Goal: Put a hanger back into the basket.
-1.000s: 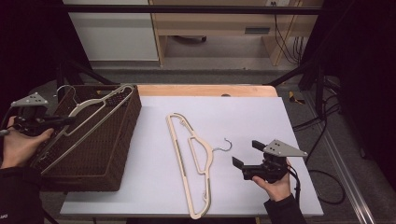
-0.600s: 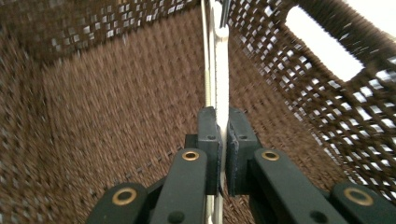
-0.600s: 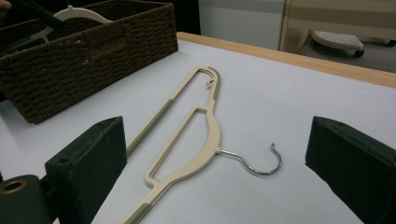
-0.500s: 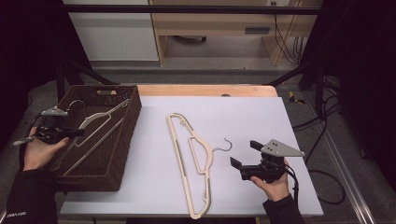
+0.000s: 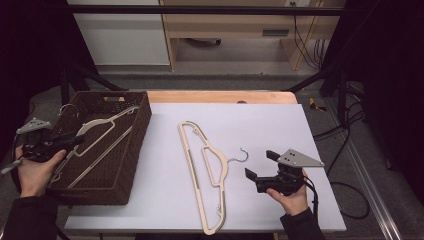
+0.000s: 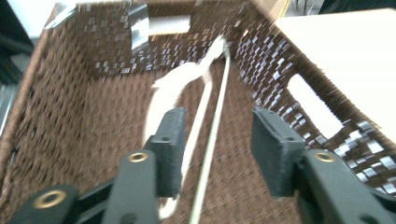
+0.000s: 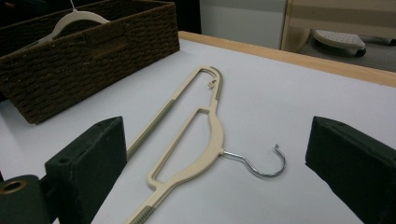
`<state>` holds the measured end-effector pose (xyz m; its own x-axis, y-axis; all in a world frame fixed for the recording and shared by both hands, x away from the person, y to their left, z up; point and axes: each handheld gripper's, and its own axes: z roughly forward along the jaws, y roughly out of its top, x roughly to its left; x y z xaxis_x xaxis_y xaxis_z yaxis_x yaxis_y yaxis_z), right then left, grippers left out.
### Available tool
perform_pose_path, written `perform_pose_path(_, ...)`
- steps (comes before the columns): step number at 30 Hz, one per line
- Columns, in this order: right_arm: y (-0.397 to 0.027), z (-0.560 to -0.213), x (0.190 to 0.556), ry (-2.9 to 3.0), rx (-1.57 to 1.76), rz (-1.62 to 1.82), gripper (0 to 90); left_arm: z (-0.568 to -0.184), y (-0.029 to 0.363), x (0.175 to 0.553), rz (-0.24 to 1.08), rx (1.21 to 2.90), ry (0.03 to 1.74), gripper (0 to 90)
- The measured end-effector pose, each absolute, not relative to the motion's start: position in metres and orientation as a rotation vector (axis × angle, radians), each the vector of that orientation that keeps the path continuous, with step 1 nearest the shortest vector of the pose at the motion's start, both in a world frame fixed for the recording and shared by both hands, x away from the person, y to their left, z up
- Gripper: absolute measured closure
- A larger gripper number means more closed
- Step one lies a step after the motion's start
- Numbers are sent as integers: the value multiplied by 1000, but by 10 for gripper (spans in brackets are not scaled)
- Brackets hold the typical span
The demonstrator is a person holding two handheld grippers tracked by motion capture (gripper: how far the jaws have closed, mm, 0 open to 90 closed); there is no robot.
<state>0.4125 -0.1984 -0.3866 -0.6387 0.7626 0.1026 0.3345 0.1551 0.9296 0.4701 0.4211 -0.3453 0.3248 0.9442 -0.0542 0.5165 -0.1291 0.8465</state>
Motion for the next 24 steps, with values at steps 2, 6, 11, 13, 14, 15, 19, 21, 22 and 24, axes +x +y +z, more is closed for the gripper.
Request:
perform_pose_path(2,-198,-386,412,2045,1051,1486,57,-342,417,467,674,1772,1299,496)
perform_pose_path(6,-198,-387,412,2046,1048,1475,57,-330,391,449,709,1703,1183,407)
perform_pose_path(11,-198,-387,412,2039,1055,1478,58,-327,362,436,704,1665,1066,296)
perform_pose_path(13,-197,-387,412,2043,1065,1472,58,-329,341,430,680,1643,996,216)
perform_pose_path(14,-197,-388,412,2045,1062,1466,60,-331,334,427,671,1639,976,183)
perform_pose_path(15,-196,-389,412,2048,1066,1462,60,-333,327,425,658,1638,954,162)
perform_pose_path(19,-193,-391,411,2067,1071,1447,60,-341,299,414,608,1663,882,124)
perform_pose_path(21,-192,-392,411,2070,1082,1436,61,-343,292,412,603,1680,866,113)
perform_pose_path(22,-192,-392,411,2070,1082,1436,61,-346,285,410,598,1693,850,113)
perform_pose_path(24,-191,-395,410,2073,1102,1428,60,-352,272,406,589,1708,824,103)
